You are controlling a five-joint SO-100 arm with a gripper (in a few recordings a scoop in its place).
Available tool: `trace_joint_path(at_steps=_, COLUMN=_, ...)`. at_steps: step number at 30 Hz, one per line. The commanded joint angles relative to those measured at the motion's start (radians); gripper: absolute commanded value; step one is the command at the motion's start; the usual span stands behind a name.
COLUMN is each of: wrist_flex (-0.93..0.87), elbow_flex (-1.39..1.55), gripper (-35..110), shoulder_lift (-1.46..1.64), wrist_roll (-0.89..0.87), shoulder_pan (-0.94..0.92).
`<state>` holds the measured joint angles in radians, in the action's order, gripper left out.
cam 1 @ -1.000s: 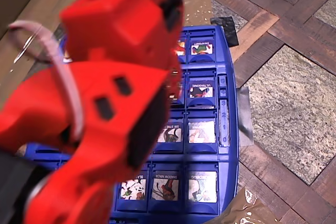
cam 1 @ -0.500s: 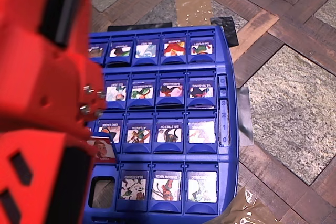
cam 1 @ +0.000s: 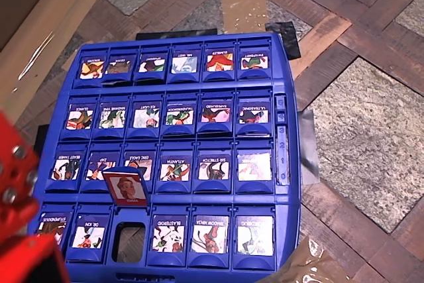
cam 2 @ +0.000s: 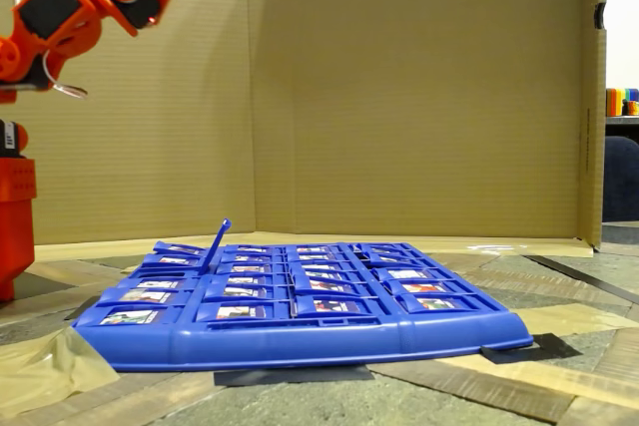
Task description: Flip A5.
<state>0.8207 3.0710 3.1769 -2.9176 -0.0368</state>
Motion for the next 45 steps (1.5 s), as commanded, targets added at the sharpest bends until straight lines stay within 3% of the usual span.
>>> trace_joint_path(at_steps=1, wrist_flex=0.172, elbow_flex=0.023, gripper=0, shoulder_lift=0.043, wrist_roll=-0.008, shoulder_pan=0.017)
trace_joint_path(at_steps=25, wrist_flex=0.933, elbow_flex=0.061, gripper=0, shoulder_lift=0.1, wrist_roll=-0.006, shoulder_pan=0.021)
trace_joint_path(at_steps=35, wrist_flex=1.101, elbow_flex=0.061, gripper=0, shoulder_lift=0.101, wrist_roll=-0.006, shoulder_pan=0.018)
trace_joint_path(at_steps=45, wrist_flex=1.104, elbow_flex=0.061, gripper=0, shoulder_lift=0.106, wrist_roll=0.008, shoulder_pan=0.018)
